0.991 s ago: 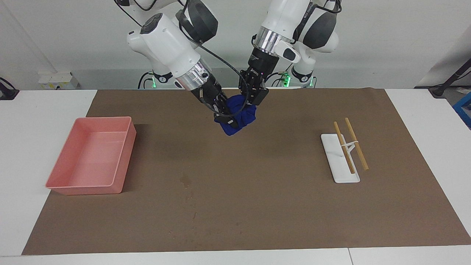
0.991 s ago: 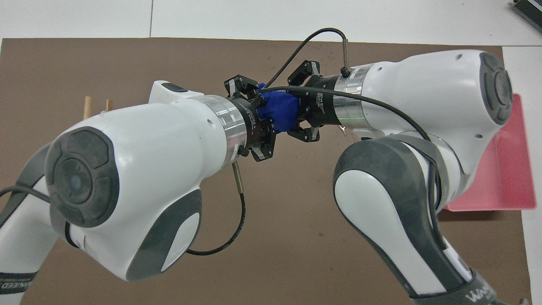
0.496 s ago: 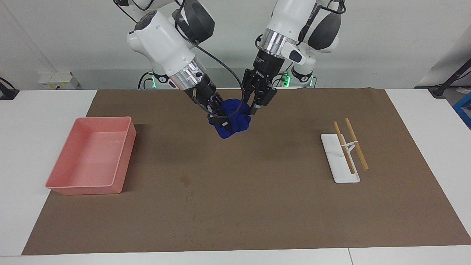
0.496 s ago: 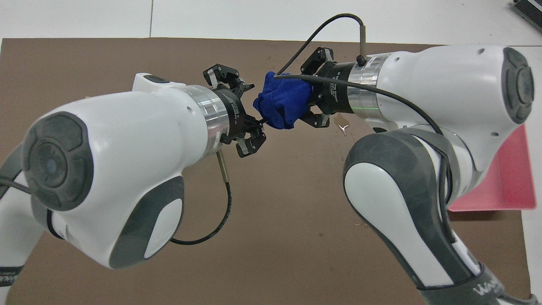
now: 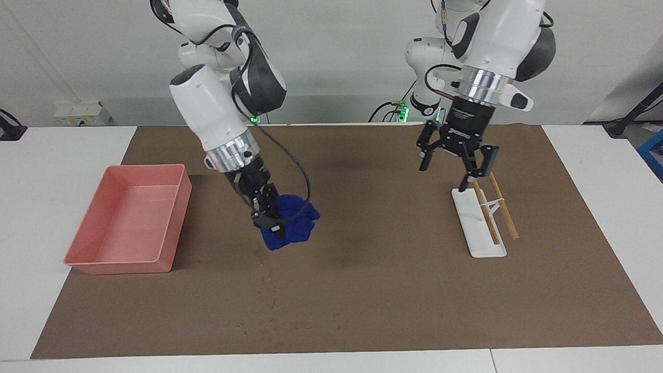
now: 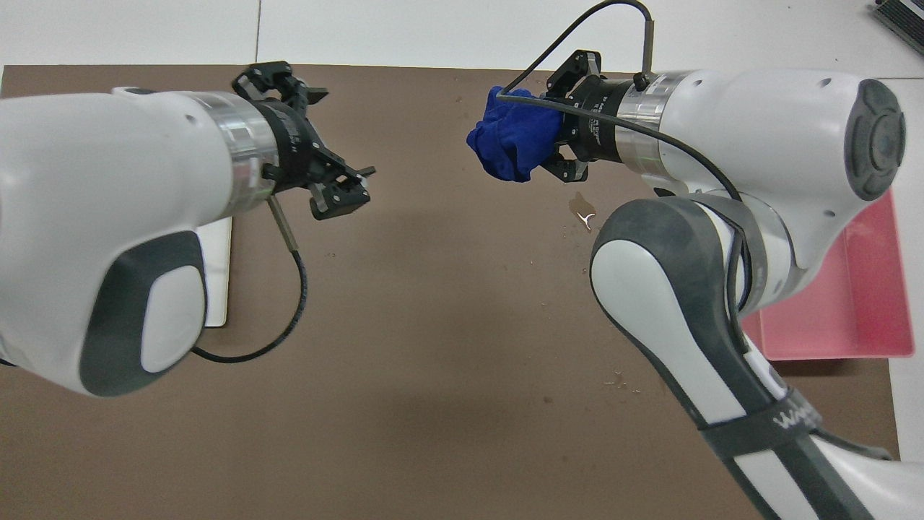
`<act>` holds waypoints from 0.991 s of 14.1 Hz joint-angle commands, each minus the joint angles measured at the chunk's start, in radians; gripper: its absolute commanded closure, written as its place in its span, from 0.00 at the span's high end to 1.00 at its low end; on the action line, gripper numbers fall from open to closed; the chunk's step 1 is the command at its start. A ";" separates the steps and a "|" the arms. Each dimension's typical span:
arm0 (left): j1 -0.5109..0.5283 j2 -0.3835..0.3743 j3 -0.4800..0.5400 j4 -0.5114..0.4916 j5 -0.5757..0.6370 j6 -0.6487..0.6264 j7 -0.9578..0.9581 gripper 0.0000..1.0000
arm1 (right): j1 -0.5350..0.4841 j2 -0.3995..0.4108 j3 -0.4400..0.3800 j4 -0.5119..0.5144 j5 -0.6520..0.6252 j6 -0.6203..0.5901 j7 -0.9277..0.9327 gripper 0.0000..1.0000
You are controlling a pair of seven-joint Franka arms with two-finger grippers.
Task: Wipe water with towel using both arms
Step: 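Grasp the cloth with the right gripper while the left gripper releases, then lower the cloth with the right gripper while the left gripper withdraws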
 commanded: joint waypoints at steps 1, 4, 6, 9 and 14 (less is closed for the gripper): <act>0.062 -0.013 -0.013 -0.015 -0.010 -0.012 0.000 1.00 | -0.053 0.121 0.012 0.085 -0.021 0.065 -0.160 0.00; 0.070 -0.013 -0.013 -0.015 -0.010 -0.013 -0.002 1.00 | -0.081 0.249 0.012 0.175 -0.021 0.112 -0.289 0.00; 0.067 -0.013 -0.013 -0.015 -0.010 -0.013 0.001 1.00 | -0.081 0.320 0.012 0.205 -0.021 0.172 -0.334 0.00; 0.051 -0.027 -0.015 -0.032 0.084 -0.061 0.035 1.00 | -0.071 0.372 0.012 0.200 -0.021 0.218 -0.380 0.00; 0.077 -0.053 -0.013 -0.047 0.114 -0.226 0.492 1.00 | -0.045 0.363 0.012 0.087 -0.013 0.266 -0.395 0.00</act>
